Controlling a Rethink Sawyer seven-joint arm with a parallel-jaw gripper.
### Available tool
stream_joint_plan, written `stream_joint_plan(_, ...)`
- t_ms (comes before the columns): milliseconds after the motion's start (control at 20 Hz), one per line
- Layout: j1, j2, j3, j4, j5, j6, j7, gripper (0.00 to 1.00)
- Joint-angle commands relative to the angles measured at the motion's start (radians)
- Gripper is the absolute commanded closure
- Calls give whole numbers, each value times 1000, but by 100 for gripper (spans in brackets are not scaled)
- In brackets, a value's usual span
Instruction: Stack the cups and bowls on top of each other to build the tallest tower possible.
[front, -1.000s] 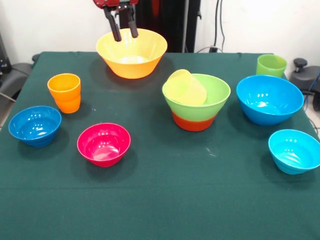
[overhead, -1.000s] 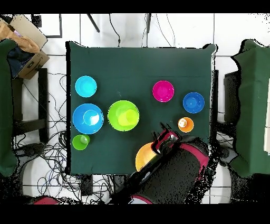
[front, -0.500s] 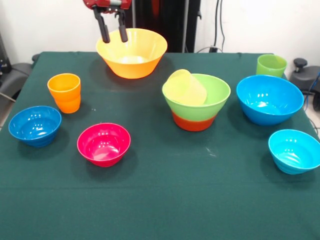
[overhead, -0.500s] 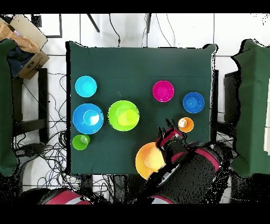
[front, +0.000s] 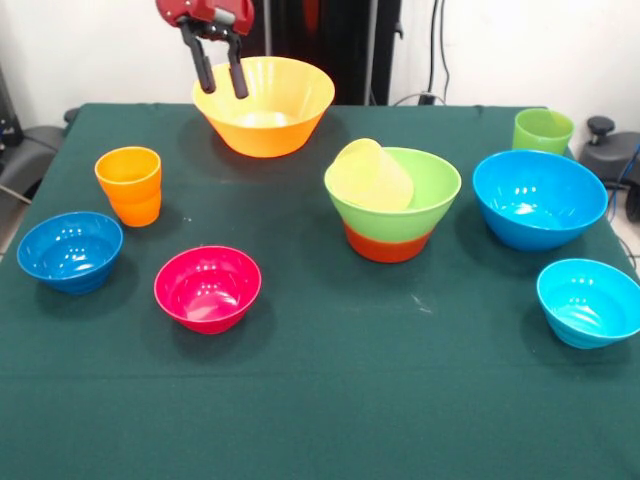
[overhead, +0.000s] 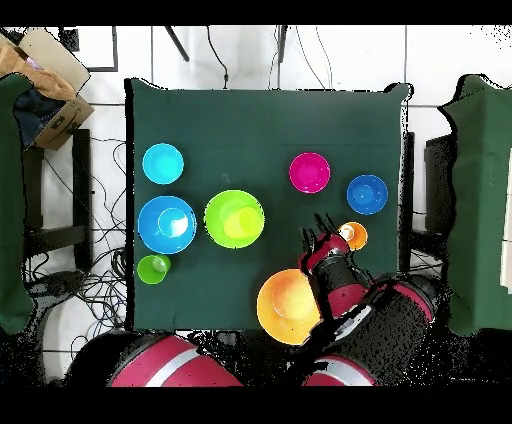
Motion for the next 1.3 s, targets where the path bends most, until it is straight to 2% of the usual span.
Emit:
stream_joint_plan(50,-26,135,172,11,107,-85,-377,0)
stream_joint_plan(200,-21,163,167,-12,84,-84,-343,0)
stream_joint_plan(350,-27,185,166,-20,90,-108,-343,0)
stream_joint_plan(850,-74,274,163,-39,151,-215,-440,0)
stream_joint_plan(1300,-81,338,132,-55,195,-289,-469,0)
